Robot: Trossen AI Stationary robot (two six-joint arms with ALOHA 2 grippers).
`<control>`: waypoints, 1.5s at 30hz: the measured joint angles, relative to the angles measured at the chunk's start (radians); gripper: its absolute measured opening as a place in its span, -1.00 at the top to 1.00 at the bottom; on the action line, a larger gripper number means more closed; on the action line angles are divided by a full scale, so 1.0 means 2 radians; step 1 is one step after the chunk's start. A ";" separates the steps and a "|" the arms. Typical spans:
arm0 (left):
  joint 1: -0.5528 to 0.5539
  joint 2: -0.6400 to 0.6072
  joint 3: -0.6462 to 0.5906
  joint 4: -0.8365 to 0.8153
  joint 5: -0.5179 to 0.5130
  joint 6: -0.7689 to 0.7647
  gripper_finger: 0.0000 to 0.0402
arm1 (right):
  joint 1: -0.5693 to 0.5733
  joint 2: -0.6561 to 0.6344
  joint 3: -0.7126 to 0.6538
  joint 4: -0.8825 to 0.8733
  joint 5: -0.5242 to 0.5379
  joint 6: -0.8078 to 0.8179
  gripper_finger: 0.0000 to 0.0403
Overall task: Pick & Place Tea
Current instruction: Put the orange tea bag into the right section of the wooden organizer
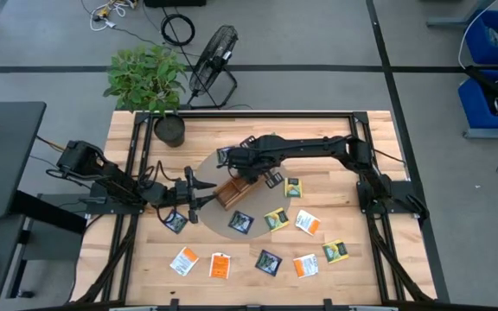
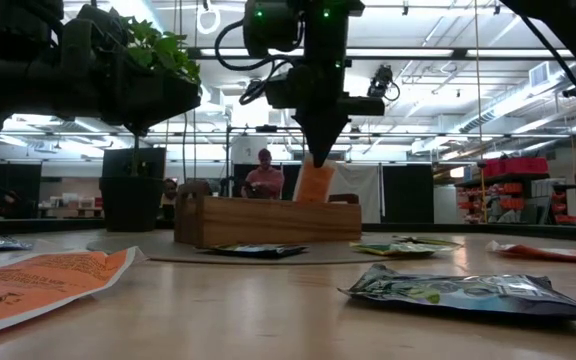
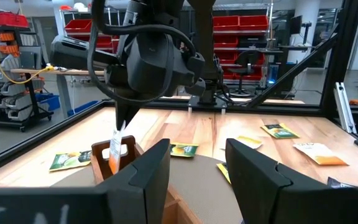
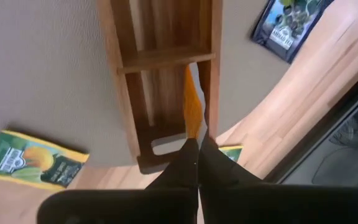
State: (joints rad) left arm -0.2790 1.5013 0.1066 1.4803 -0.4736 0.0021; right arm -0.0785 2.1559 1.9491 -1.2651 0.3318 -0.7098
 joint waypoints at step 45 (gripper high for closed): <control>0.000 0.001 0.000 -0.010 0.000 -0.012 0.19 | -0.015 0.020 -0.001 0.108 0.040 -0.024 0.00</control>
State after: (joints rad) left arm -0.2790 1.5028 0.1074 1.4609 -0.4736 -0.0209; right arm -0.1076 2.1964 1.9476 -1.0482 0.4109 -0.7571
